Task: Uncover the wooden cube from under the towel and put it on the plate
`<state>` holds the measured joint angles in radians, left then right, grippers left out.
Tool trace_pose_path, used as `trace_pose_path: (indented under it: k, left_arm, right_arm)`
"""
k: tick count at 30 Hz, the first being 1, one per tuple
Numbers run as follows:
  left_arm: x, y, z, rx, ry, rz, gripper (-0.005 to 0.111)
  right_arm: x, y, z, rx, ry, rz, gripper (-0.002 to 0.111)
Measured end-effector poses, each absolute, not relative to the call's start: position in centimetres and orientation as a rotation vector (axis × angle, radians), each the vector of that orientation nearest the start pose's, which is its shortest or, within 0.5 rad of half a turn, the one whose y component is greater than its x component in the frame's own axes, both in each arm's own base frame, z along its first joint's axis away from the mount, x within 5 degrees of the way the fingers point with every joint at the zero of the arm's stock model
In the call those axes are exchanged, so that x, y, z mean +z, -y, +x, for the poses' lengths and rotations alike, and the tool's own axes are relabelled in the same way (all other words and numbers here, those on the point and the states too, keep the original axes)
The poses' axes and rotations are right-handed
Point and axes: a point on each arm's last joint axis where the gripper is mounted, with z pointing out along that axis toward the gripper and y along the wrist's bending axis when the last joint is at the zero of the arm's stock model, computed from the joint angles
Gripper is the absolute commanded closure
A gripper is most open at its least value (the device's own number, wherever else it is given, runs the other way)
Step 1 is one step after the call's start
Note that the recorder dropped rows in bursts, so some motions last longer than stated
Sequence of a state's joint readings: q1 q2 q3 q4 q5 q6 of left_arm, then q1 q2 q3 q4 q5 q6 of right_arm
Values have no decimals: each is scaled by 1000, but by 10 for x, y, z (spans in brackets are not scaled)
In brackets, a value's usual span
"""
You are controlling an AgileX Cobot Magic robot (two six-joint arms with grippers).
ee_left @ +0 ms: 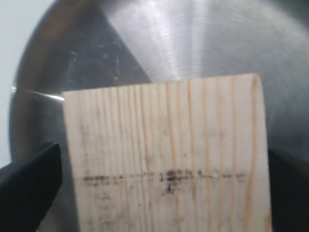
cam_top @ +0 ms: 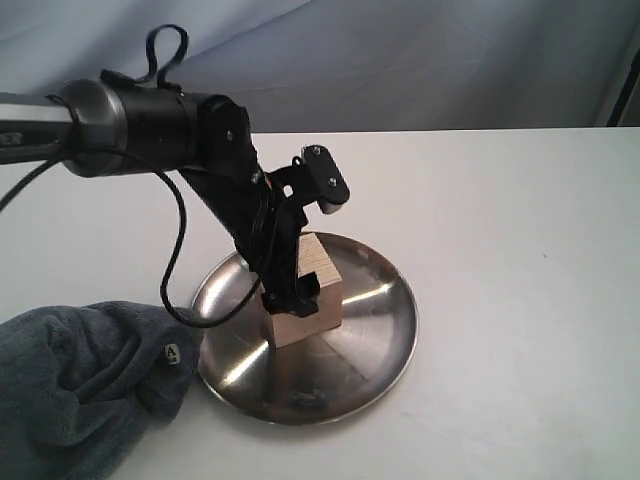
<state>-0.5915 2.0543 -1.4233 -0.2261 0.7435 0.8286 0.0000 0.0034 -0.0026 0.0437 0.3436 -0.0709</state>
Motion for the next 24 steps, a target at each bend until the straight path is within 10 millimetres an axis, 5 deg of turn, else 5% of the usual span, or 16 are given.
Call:
trace_pose_path:
  k: [15, 24]
  left_arm:
    - [329, 222, 298, -260, -1926, 1347, 3]
    - [394, 198, 262, -282, -1793, 1215, 3]
  right_arm:
    - [183, -1, 54, -8, -1827, -38, 108]
    - [183, -1, 54, -8, -1827, -38, 108]
